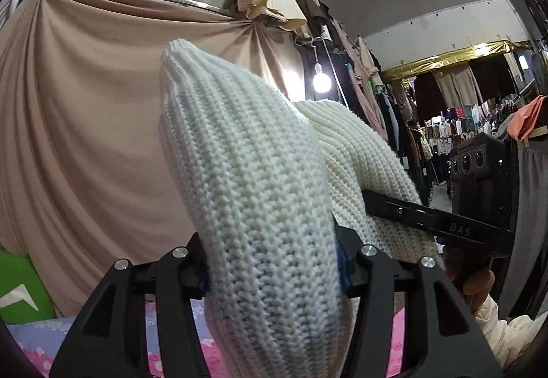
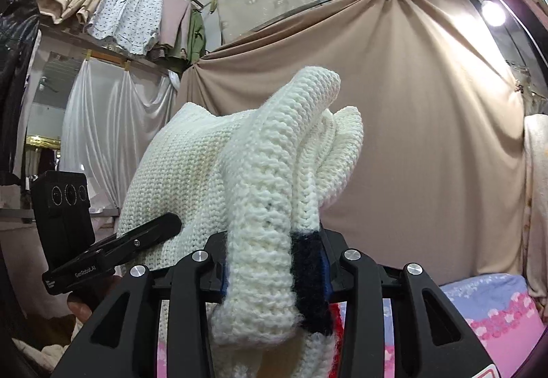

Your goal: Fold small clothes

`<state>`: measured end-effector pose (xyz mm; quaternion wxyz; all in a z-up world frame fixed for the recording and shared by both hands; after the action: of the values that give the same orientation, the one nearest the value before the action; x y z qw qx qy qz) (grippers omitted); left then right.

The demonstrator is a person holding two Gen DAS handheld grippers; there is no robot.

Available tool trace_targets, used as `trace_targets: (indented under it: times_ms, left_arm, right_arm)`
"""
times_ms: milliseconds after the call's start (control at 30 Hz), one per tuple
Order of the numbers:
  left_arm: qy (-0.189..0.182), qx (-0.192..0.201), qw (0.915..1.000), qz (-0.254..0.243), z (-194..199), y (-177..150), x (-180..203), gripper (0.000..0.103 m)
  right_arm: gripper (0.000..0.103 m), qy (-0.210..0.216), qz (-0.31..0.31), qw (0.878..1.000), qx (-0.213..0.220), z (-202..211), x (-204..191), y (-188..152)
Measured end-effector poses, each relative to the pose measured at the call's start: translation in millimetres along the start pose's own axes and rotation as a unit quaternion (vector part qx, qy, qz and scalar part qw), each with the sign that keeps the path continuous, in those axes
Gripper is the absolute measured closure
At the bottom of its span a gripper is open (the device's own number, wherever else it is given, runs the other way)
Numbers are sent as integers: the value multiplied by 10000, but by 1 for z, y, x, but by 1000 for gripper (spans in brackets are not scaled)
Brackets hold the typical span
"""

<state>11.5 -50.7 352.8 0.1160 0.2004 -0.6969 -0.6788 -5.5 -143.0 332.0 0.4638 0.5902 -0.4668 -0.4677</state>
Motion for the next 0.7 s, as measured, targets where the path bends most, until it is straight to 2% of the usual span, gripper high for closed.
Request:
trace_targets:
  times_ms: [67,167,233,300,367,400,433,500,533,567,600,667,700]
  left_arm:
    - [207,-74,9997,123,2,-5,-32,50]
    - [476,-453,9963,552,-4,-36,-83,49]
    - [662,-850,9886,1050,-17,-81,-126,49]
    - [797,-1306,9740,1669,-30,-145,-172,49]
    - [934,-1788,9548,2184,-44,-222,-208,49]
    - [1070,-2105,9400,2461,-51,-273,-226,49]
    - [1199,-2344,9275,2654,-53,-307,-236,48]
    - [1620,-2921,8856,3228,-47,-392,-260,52]
    - [1824,-3051,8704,3407,-38,-416,-267,51]
    - [1836,-2818,8745,3495,-18,-422,-275,51]
    - [1621,-2571,8816,3611,-10,-414,-275,50]
    - [1498,-2309,8825,3814,5,-394,-276,44]
    - [1492,-2253,8842,3809,8,-387,-280,32]
  right_arm:
    - [67,88,-33,9998,-163,-34,-9,-6]
    - [66,87,-188,9971,-735,-99,-7,-44]
    - [66,54,-394,9902,-1340,-146,0,-92]
    - [65,-75,-600,9764,-2072,-193,12,-162]
    - [64,-315,-684,9544,-2888,-234,27,-252]
    - [63,-431,-690,9443,-3188,-246,34,-288]
    - [64,-585,-650,9313,-3536,-257,44,-329]
    - [71,-1003,-658,9049,-4083,-264,71,-400]
    - [71,-1045,-838,8990,-4170,-259,80,-413]
    - [69,-824,-1269,8980,-4131,-251,87,-415]
    - [69,-768,-1510,8993,-4032,-244,94,-409]
    - [55,-810,-1542,9081,-3808,-237,103,-387]
    - [41,-737,-1576,9102,-3760,-238,102,-380]
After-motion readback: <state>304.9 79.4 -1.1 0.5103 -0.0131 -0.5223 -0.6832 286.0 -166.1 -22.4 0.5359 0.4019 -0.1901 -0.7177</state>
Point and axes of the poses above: each gripper's, at about its wrist camera, not at the fingertips, and z roughly against the way its jaws point, x to its right, y to its top, the point moved 10 cm from there along -z, roughly the way its jaws point, and after that the axes turned 10 degrees about -y, right-handed, at the moved point
